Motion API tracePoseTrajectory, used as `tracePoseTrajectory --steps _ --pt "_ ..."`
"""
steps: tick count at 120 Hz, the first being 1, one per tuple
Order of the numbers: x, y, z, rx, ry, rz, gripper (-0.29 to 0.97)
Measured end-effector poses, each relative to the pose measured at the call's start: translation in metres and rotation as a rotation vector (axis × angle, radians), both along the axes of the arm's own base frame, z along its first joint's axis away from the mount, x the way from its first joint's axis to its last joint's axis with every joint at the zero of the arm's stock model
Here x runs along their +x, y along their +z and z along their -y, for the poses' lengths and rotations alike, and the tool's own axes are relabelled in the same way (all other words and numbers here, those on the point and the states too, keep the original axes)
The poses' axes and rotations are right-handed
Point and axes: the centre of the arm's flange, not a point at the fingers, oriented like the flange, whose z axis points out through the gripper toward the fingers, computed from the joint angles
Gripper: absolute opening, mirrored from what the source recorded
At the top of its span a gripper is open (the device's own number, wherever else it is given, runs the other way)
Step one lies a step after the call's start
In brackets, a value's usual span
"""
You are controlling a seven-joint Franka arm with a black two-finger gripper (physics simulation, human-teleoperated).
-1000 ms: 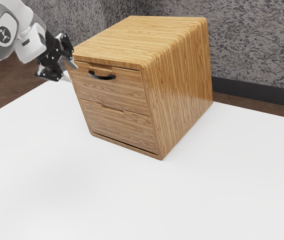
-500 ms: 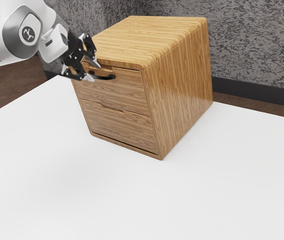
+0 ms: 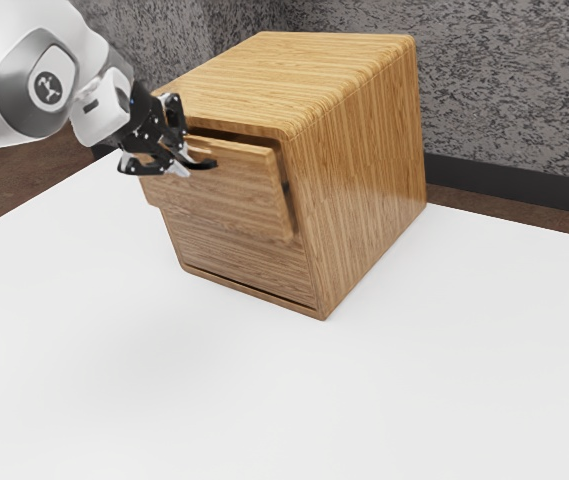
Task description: Pull the drawer handle with one arm to open the drawer
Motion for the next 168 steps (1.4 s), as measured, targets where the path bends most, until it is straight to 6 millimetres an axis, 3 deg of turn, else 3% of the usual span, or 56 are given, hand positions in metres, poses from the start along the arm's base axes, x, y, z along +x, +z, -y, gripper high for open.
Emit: tracePoseTrajectory --steps 32,65,98,149,168 --pt "-0.005 -0.011 0.003 0.028 -0.006 0.005 -0.1" --pt "-0.069 -0.002 0.004 0.034 0.011 0.013 -0.09" --pt "-0.108 -0.009 -0.004 0.037 0.012 0.003 -0.1" --pt "-0.164 -0.003 0.025 0.101 -0.062 0.02 -0.08" --pt "-0.172 -0.01 0.018 0.096 -0.058 0.015 -0.11"
